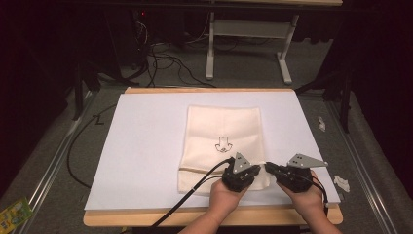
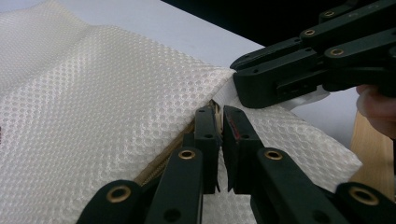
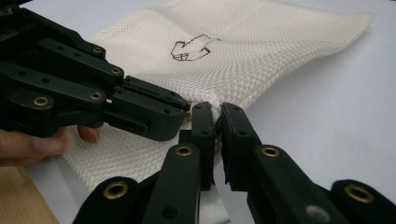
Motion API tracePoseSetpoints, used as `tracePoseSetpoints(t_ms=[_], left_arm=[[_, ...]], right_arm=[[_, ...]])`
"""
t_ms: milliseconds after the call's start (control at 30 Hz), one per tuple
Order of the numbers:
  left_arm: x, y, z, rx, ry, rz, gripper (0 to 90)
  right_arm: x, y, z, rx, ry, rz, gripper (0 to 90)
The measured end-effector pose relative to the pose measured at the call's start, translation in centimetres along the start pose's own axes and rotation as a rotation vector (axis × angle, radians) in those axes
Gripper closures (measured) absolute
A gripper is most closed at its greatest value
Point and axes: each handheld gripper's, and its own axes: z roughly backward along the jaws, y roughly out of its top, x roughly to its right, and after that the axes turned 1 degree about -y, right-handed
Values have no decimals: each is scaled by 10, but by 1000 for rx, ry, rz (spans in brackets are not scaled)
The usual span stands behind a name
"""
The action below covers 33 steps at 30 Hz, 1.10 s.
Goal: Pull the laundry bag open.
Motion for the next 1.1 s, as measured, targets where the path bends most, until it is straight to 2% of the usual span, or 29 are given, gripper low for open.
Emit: tracePoseSetpoints(t_ms=[200,500,700,833,933,1100], left_arm=[[1,0,-2,-6,17,-4,871],[-2,-2,3,-16,10,-6,874],[-3,-3,7,-24,6,-24,876],[-4,-3,9,-22,3,-20,876],[-6,-3,9,-18,-3,-7,876],[-6,-3,10,-21,4,-7,878]], right_arm=[[0,0,0,-6,-6,-5,858],[-1,0,-2,-17,-13,-1,860],[-4,1,-3,-25,-15,4,863],[-6,1,-4,-25,-15,17,866],[-6,3,-3,-17,-6,1,870],[-8,4,-3,-19,-16,19,872]])
